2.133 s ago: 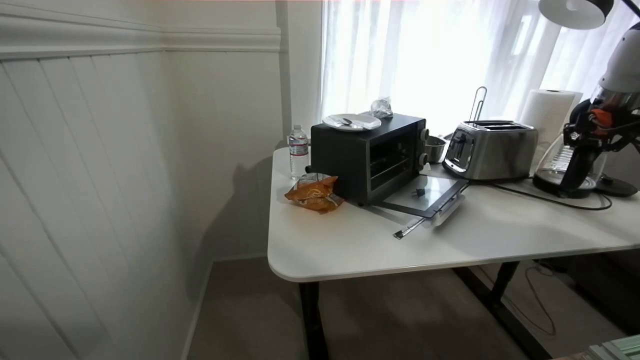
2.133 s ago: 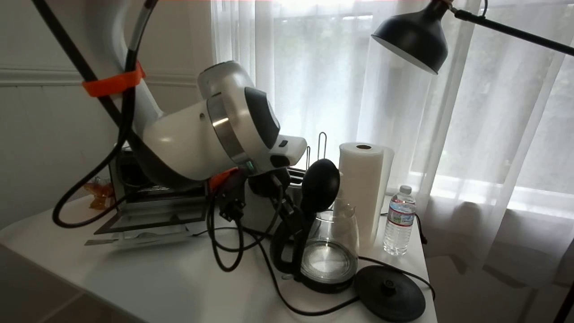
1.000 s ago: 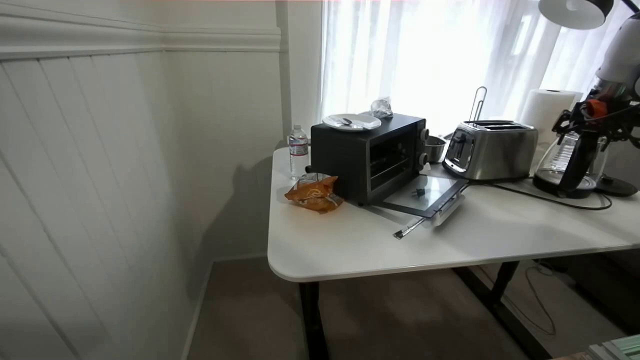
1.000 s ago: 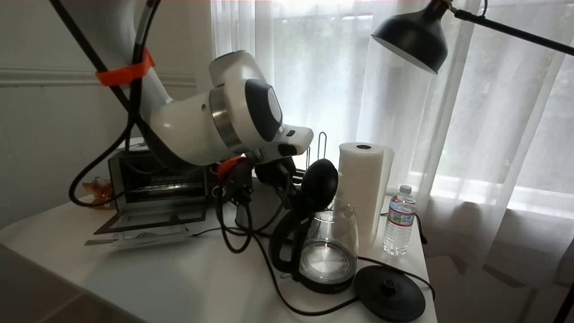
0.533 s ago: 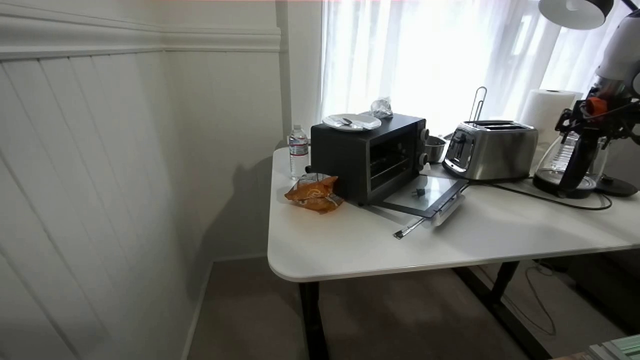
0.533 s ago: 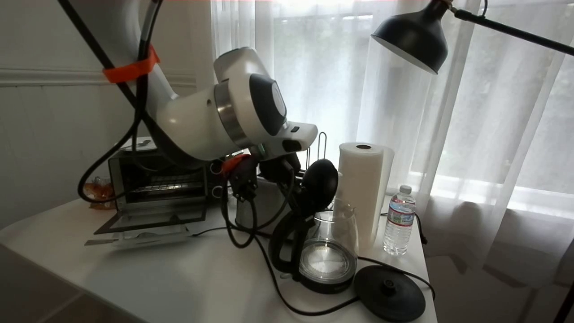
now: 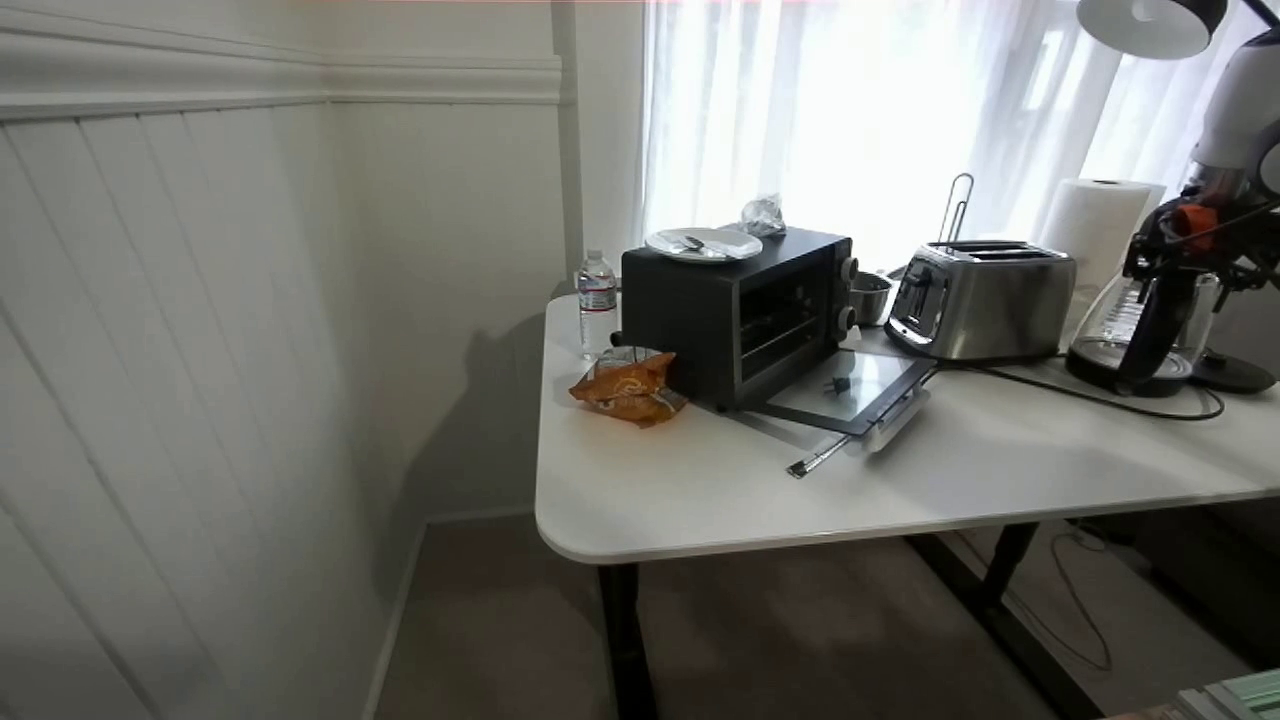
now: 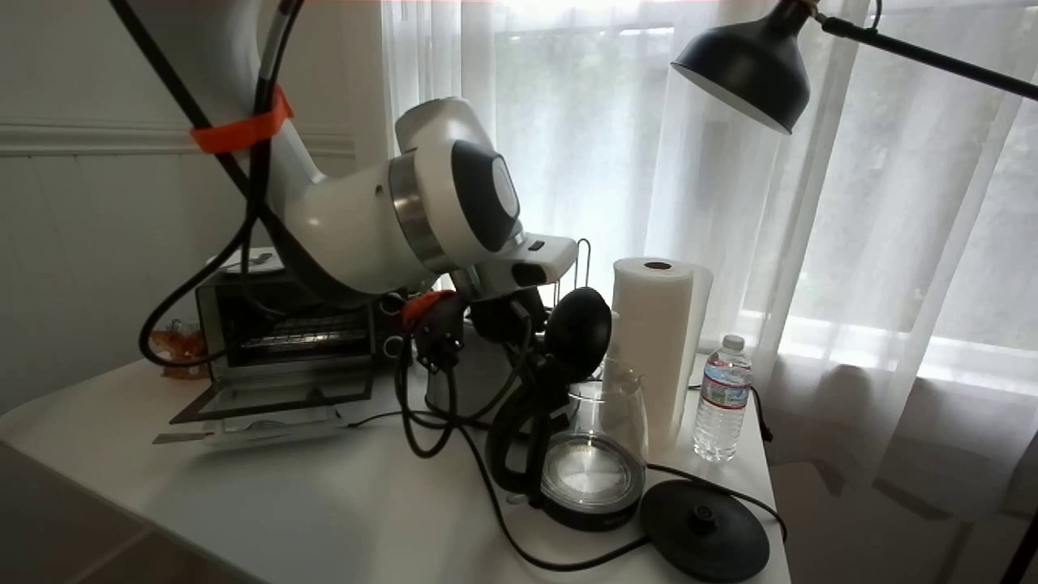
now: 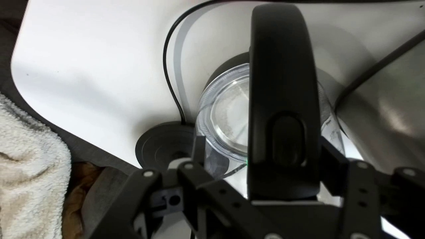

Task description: Put the kettle on its electric base

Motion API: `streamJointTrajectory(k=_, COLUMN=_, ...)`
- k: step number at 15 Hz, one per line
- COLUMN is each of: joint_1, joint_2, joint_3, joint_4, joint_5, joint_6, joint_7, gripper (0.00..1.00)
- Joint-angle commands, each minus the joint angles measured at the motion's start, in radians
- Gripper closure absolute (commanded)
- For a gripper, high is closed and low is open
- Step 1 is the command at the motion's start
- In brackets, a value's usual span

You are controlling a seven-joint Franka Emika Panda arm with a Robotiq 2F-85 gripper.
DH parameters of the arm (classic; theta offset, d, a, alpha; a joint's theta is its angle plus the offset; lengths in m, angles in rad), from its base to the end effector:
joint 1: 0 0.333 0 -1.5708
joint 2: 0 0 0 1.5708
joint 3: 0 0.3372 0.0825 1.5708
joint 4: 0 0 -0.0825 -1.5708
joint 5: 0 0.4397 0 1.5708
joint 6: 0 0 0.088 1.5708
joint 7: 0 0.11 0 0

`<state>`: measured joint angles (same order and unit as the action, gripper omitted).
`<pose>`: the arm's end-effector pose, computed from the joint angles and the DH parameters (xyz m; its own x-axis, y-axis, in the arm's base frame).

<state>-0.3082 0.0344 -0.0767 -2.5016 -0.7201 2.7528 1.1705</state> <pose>0.4859 -0.1687 0.2585 0.5770 -0.7230 0.3799 -0.7975 -0.5992 0.0708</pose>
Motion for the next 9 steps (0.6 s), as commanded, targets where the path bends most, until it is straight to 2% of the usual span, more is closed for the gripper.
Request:
streamJointTrajectory(k=1, joint_1=0.06, joint_2=0.023, joint_3=-0.056, joint_4=0.011, joint_5=0.064, joint_6=0.001, joint_7=-0.036, gripper=0.23)
streamJointTrajectory(k=2, joint_1=0.069, joint_2=0.027, joint_3=-0.064, joint_4=0.01, joint_5=0.081, joint_6=0.004, joint_7=-0.044, gripper=0.32)
streamJointTrajectory(k=3, joint_1=0.078, joint_2=0.03, joint_3=-0.07, joint_4=0.008, joint_5=0.099, joint_6=0.008, joint_7=-0.056, gripper=0.47)
streamJointTrajectory(k=4, joint_1=0.085, joint_2=0.034, joint_3=-0.077, joint_4=0.009, joint_5=0.106, joint_6=0.011, joint_7=-0.065, gripper=0.51)
streamJointTrajectory(k=7, joint_1=0.103, joint_2=0.037, joint_3=-0.088, joint_4=0.008, joint_5=0.138, joint_6=0.017, joint_7=-0.103, gripper=0.73)
streamJointTrajectory(k=9, joint_1=0.111, joint_2=0.037, joint_3=-0.093, joint_4=0.008, joint_5=0.153, joint_6=0.024, joint_7=-0.124, gripper=0.82)
